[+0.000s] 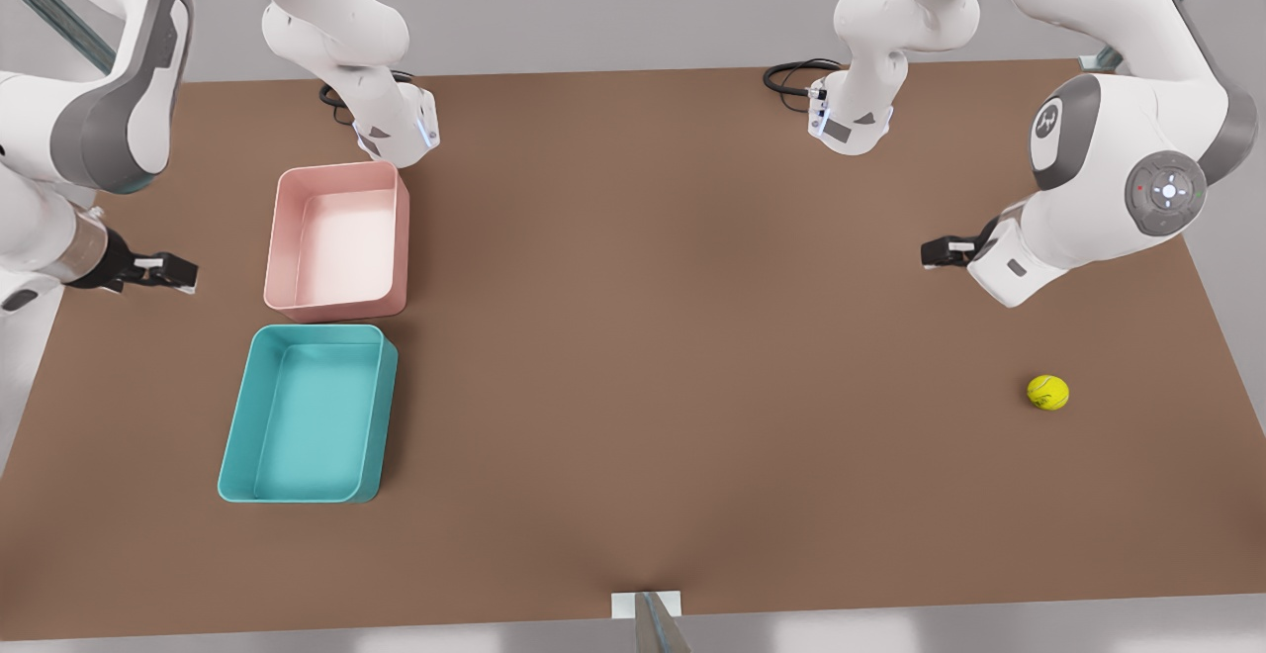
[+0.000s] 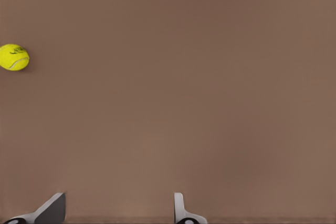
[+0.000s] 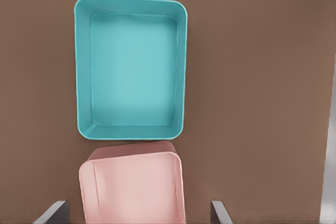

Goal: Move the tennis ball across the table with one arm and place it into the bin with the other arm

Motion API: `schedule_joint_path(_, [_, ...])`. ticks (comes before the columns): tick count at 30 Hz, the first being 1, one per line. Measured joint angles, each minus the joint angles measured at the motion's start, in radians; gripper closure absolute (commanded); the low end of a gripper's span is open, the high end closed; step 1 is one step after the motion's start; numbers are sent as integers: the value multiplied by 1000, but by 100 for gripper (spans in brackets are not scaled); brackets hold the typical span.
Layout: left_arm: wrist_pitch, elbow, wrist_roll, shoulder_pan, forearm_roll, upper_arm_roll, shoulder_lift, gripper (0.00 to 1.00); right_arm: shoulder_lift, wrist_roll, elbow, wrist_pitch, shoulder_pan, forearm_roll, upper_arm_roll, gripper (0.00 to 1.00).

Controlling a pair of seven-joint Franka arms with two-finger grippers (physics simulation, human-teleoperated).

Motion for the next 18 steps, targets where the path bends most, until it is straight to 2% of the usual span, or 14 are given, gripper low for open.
schedule_joint_path(1, [-4,0,0,2,0,0,0,0,-4,0,-10,0,-2,-3,1,0])
schedule_joint_path(2, [-7,-1,-1,4,0,0,0,34,-3,1,-13,0,-2,-4,1,0])
schedule_joint_path(3, [-9,-6,1,7,0,2,3,79,13,1,-16,-3,2,-3,-1,0])
schedule_joint_path(5, [20,-62,37,13,6,34,14,79,38,1,-19,-5,19,-4,-2,0])
schedule_joint_path(9, [248,-194,334,166,44,75,97,79,52,2,-25,11,23,31,-5,0])
schedule_joint_path(13, [463,-203,757,332,3,80,228,79,54,2,-32,37,17,59,-7,0])
schedule_joint_path(18, [636,-153,1198,391,19,81,362,79,51,3,-51,58,16,72,-7,0])
